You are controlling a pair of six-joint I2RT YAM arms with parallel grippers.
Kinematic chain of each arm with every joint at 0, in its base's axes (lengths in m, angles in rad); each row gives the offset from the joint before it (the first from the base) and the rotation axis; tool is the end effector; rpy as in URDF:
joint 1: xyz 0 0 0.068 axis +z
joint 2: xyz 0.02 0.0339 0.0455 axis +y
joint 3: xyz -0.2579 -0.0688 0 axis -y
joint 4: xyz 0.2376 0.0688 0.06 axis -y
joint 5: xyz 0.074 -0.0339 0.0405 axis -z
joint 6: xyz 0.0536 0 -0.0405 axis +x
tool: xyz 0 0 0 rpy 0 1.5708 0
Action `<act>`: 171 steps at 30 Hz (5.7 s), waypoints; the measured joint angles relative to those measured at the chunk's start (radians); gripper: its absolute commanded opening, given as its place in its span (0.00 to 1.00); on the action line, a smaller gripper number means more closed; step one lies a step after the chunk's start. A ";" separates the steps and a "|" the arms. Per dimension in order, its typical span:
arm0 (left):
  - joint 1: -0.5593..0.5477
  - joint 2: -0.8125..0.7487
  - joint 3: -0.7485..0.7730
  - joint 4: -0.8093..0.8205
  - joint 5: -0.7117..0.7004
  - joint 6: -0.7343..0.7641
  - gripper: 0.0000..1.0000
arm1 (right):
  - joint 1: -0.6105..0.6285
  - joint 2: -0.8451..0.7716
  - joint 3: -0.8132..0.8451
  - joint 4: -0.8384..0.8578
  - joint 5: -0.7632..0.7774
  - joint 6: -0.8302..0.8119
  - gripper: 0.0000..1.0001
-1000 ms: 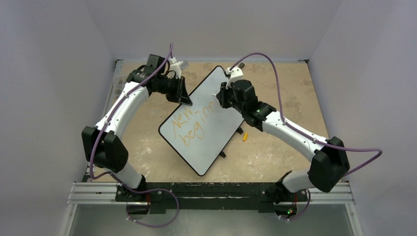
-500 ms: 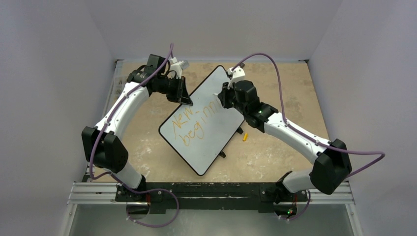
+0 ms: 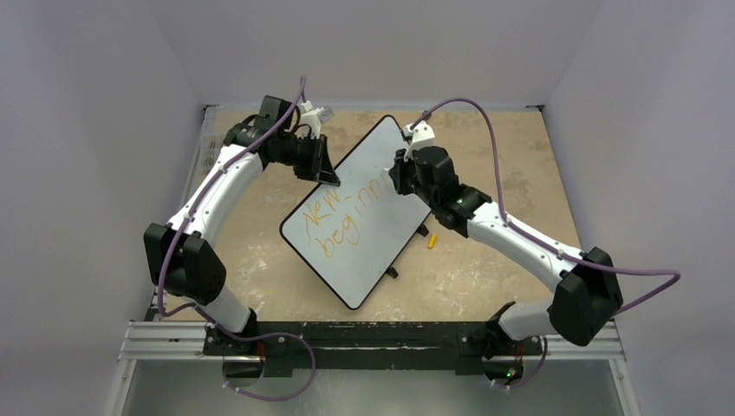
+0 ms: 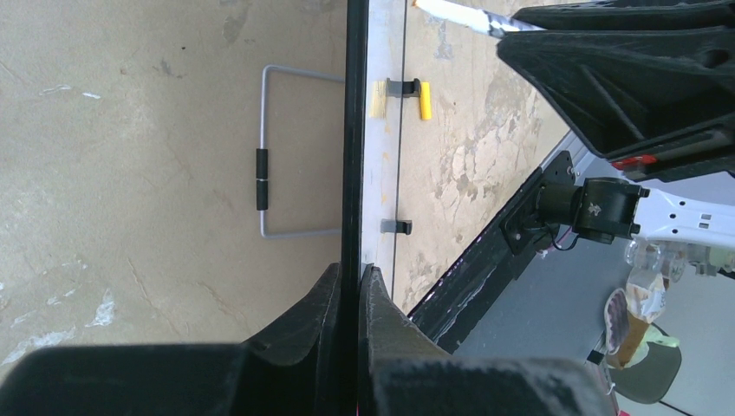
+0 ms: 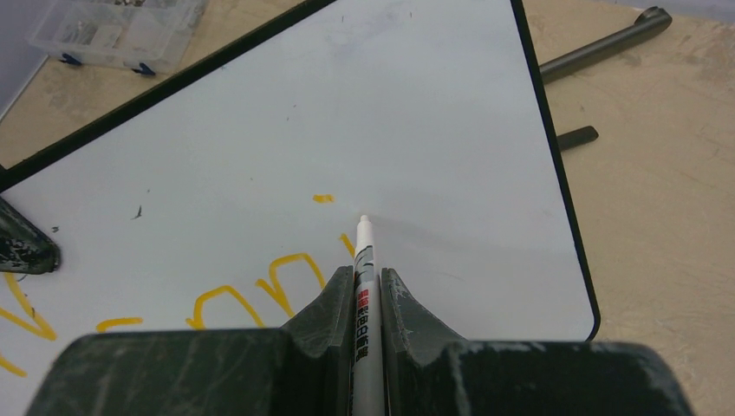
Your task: Write a sentence on the whiteboard
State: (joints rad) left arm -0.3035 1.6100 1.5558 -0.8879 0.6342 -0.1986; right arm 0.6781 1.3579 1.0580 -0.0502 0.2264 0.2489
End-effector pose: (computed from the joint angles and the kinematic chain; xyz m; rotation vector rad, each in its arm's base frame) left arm 0.3145 -0.1318 0.3235 0.3992 2.4937 -1.0011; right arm 0.2636 0.1969 0.3094 -0.2606 1.9150 0.4065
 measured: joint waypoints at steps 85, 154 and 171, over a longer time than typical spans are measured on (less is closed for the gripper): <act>-0.001 0.000 0.000 -0.004 -0.010 0.000 0.00 | -0.163 0.026 0.093 -0.032 -0.047 0.019 0.00; -0.001 0.000 0.000 -0.011 -0.015 -0.001 0.00 | -0.181 0.162 0.157 -0.023 -0.175 0.019 0.00; -0.001 0.000 0.000 -0.011 -0.017 -0.002 0.00 | -0.181 0.161 0.132 -0.024 -0.135 0.018 0.00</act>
State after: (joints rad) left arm -0.3042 1.6100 1.5555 -0.8986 0.6174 -0.2005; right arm 0.4969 1.5188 1.1904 -0.0746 0.0917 0.2668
